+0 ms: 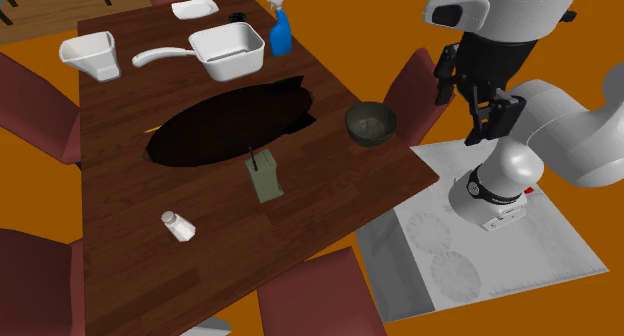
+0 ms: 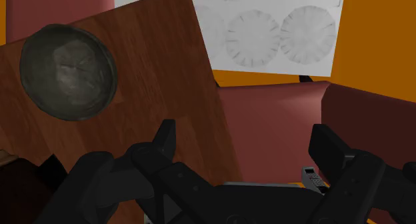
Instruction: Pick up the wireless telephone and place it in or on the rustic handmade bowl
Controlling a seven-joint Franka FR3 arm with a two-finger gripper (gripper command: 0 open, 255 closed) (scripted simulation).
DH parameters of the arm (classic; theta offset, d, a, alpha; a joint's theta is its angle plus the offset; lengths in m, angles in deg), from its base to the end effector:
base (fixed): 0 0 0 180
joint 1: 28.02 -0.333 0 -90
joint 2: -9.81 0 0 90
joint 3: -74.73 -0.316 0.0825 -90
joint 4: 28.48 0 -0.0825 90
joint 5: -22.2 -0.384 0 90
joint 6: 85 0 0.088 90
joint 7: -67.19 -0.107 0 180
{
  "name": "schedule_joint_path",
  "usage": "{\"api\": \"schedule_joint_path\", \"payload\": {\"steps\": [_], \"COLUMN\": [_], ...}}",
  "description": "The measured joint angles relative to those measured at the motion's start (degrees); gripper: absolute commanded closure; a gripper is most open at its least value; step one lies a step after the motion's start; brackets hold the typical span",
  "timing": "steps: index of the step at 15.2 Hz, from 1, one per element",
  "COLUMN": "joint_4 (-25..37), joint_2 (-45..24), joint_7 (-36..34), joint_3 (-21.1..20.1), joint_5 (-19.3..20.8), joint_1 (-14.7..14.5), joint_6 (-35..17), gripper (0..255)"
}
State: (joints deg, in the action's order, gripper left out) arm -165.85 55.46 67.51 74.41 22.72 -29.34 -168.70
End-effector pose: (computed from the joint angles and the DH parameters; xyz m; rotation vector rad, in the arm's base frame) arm 0.2901 0.0077 0.5656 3.1190 0.0497 -0.2185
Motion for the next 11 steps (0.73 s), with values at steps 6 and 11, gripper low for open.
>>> {"api": "schedule_joint_path", "payload": {"steps": [6,11], "joint_4": [-0.18,1.87], "joint_2": [-6.11,-15.85], "joint_7": [3.18,6.83], "joint_3": [2.34,4.94], "joint_5": [1.84,3.28], "joint_1": [0.55,0.99], "joint_6": [-6.86,-15.36], "gripper": [0,0]}}
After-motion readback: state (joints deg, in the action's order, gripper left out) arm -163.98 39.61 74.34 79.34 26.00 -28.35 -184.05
